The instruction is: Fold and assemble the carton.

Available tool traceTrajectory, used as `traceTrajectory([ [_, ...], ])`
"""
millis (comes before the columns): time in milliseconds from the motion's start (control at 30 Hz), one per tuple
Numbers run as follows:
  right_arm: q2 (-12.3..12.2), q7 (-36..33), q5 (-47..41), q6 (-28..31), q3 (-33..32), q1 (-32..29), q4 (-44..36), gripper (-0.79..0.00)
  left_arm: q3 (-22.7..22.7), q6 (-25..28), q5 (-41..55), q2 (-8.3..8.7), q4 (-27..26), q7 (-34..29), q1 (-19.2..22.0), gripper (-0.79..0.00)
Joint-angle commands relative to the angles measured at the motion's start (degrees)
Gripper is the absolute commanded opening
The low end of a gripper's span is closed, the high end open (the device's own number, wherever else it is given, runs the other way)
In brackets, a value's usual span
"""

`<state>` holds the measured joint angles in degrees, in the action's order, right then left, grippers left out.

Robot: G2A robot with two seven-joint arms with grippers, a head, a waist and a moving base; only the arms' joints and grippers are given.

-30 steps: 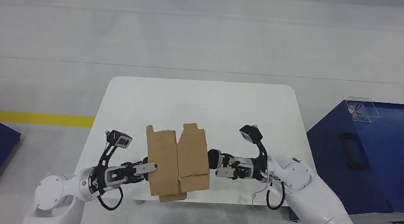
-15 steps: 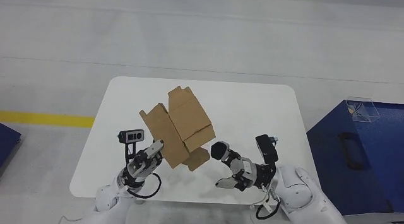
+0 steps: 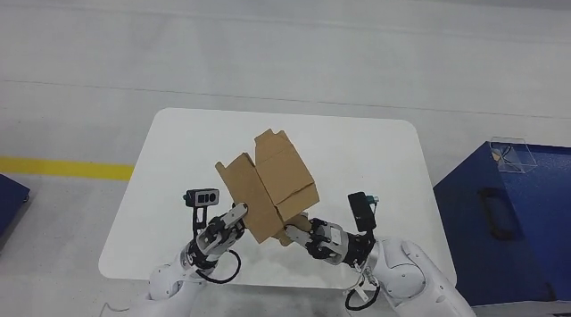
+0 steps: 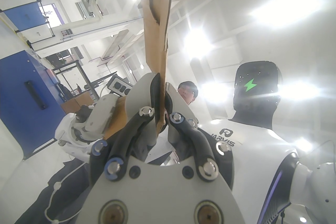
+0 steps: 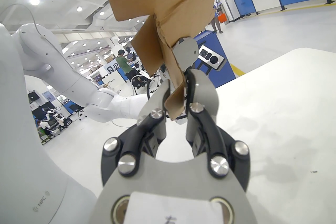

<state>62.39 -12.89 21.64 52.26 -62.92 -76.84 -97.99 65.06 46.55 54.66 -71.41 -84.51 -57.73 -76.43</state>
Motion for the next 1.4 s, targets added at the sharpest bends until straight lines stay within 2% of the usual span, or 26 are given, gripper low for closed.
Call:
traceTrajectory([
  [0,0.0,-1.1,-1.5,-0.2,0.3,0.1,0.0,-0.785,0.1,-0.2,-0.1,-0.04,0.2,-0.2,-0.1,-0.493],
  [33,-0.1,-1.7,-2.7,-0.3,0.5,0.0,0.1,-0.785,0.2,-0.2,0.0,-0.06,0.4,-0.2,-0.1,0.0],
  [100,-0.3,-3.3,-5.4,-0.7,0.4,0.1,0.2,-0.785,1.1,-0.8,1.6,-0.01,1.0,-0.2,-0.2,0.0],
  [200,-0.8,-6.9,-10.2,-1.9,-0.2,0.0,0.2,-0.785,4.7,-5.6,7.6,0.48,2.5,-0.5,-0.3,0.0],
  [267,-1.3,-10.4,-13.9,-2.9,-1.2,-0.1,0.1,-0.785,9.5,-7.9,11.8,1.09,4.8,-1.6,0.0,0.0],
  [367,-2.0,-15.4,-16.1,-5.0,-2.4,-0.4,0.3,-0.785,17.0,-6.8,15.8,1.84,7.9,-2.0,1.2,0.0],
  [467,-2.4,-18.5,-19.3,-5.8,-2.7,-1.0,0.6,-0.785,22.4,-7.4,19.1,2.38,8.4,-2.7,1.9,0.0],
  [533,-2.6,-21.1,-20.9,-6.2,-2.5,-1.3,0.8,-0.785,24.2,-10.0,19.6,2.66,8.0,-3.9,2.2,0.0],
  [600,-2.8,-24.1,-23.3,-6.4,-1.8,-1.5,0.9,-0.785,24.2,-13.0,18.2,2.81,7.1,-5.7,2.5,0.0],
  [667,-3.1,-28.2,-26.3,-6.7,-1.1,-1.3,1.1,-0.785,23.1,-18.1,13.6,3.14,6.6,-9.4,3.5,0.0],
  [767,-3.5,-32.3,-27.3,-6.8,-1.1,-0.9,1.2,-0.785,22.3,-19.7,9.0,3.39,6.4,-13.6,4.8,0.0],
  [933,-4.2,-38.9,-29.1,-7.8,-0.6,-1.2,-0.1,-0.785,20.3,-26.3,5.8,3.7,3.7,-20.3,5.5,0.0],
  [1067,-4.8,-44.5,-30.5,-9.9,-0.2,-1.2,-1.1,-0.785,17.2,-26.5,-0.4,3.67,2.1,-22.6,5.8,0.0],
  [1300,-4.8,-44.3,-30.3,-10.1,-0.2,-1.2,-1.2,-0.785,11.8,-25.9,-9.3,3.26,2.8,-21.2,7.9,0.0],
  [1367,-4.7,-43.1,-27.7,-11.1,0.3,-1.4,-2.1,-0.785,9.9,-26.3,-12.3,3.17,3.2,-21.3,8.6,0.0],
])
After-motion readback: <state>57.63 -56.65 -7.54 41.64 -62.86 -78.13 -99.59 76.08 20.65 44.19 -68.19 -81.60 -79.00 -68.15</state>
